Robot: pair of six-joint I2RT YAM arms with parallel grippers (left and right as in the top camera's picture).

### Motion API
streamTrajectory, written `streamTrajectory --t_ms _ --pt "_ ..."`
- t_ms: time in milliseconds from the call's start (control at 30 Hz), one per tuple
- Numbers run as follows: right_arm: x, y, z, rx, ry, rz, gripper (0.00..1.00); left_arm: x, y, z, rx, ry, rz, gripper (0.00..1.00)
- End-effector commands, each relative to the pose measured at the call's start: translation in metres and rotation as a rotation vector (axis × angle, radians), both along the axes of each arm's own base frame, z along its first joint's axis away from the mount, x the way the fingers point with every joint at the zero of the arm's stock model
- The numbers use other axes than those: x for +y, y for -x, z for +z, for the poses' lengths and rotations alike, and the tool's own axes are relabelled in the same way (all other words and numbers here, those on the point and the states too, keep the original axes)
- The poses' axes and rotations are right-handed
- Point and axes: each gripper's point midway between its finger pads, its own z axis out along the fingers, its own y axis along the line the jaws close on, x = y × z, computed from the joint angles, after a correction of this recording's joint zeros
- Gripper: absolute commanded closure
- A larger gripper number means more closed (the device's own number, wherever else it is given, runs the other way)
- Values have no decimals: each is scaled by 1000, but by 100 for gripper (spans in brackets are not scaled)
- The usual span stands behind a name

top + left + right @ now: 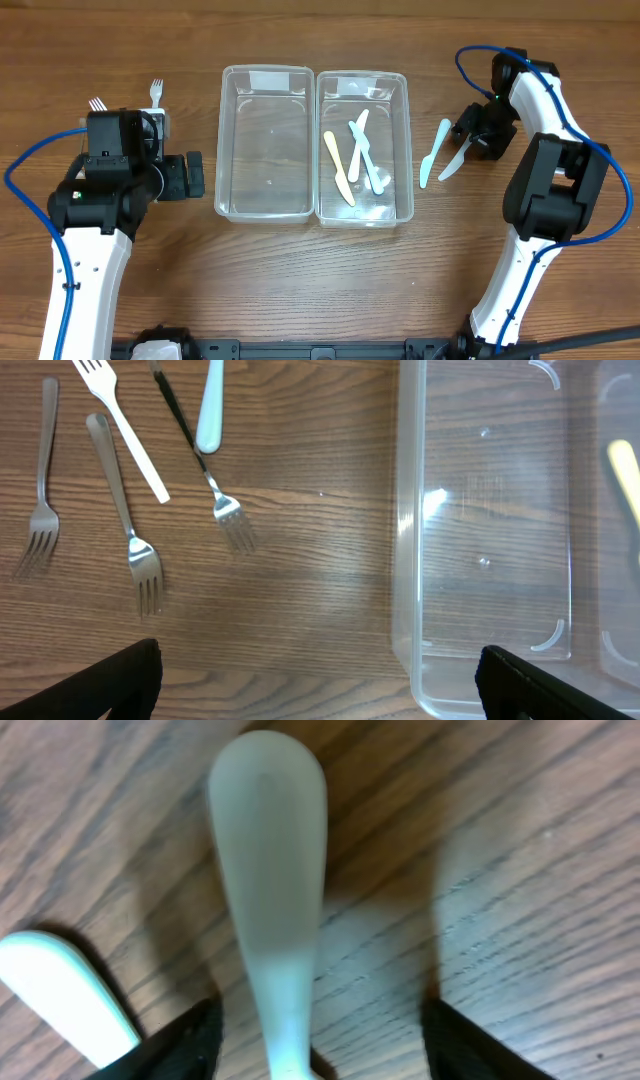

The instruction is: Pack container

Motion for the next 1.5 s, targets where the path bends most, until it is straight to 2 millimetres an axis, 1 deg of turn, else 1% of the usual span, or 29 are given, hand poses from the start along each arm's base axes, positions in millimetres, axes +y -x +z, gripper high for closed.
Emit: streamTrajectory --t_ms 0,33,67,100,133,233,267,500,533,600,633,700,767,800,867,933,1000,1033,1100,1133,1167,1200,1233,1300,1333,1400,1467 --pt "5 16 -21 68 -25 -4 51 -1 -4 9 -26 8 -2 0" --pt "5 17 -21 69 -25 -4 56 -1 -4 9 -25 8 -2 0" --pt "6 17 -21 72 -26 -3 64 -1 -4 9 -25 8 -2 0" --pt "6 18 -21 73 -26 -1 69 -1 -4 9 -25 8 -2 0" --pt "6 18 -21 74 -26 0 71 -1 -4 9 -25 8 -2 0" --pt "6 19 -20 78 -27 0 83 -1 -4 9 -25 8 -3 0" --pt "6 19 -20 78 -27 0 85 -1 -4 9 -25 8 -2 0" --pt "6 19 -20 78 -27 0 86 -1 -4 9 -25 8 -3 0" --pt "6 19 -20 78 -27 1 90 -1 -4 9 -25 8 -3 0" --pt "6 18 -20 75 -27 4 92 -1 -4 9 -25 9 -3 0" --pt "6 17 -20 72 -26 8 95 -1 -4 9 -25 8 -2 0" --pt "5 14 -15 61 -24 8 96 -1 -4 9 -25 8 -3 0" --pt "6 7 -2 35 -22 32 96 -1 -4 9 -26 8 -3 0" --pt "6 3 7 13 -16 43 96 -1 -4 9 -26 8 -3 0" --pt "8 -11 39 -62 6 72 96 -1 -4 9 -26 8 -3 0" --pt "15 -25 78 -165 24 98 96 -1 -4 9 -26 8 -3 0" --pt "28 -36 135 -309 43 148 96 -1 -4 9 -26 8 -3 0" --pt "36 -38 159 -365 48 177 96 -1 -4 9 -26 8 -3 0" --pt "62 -35 209 -485 59 260 96 -1 -4 9 -26 8 -3 0" --pt "76 -31 224 -522 59 301 96 -1 -4 9 -26 9 -2 0" --pt "89 -26 236 -545 59 338 96 -1 -4 9 -26 8 -2 0" --pt "102 -20 244 -559 53 369 96 -1 -4 9 -26 9 -2 0" --pt "121 -13 250 -566 41 409 96 -1 -4 9 -26 9 -2 0" --pt "150 -3 250 -552 20 475 96 -1 -4 9 -26 9 -2 0" --pt "160 1 248 -542 13 496 96 -1 -4 9 -26 9 -2 0" --pt "193 11 233 -502 -9 572 96 -1 -4 9 -26 9 -2 0" --pt "215 16 218 -475 -22 624 96 -1 -4 9 -25 9 -2 0"
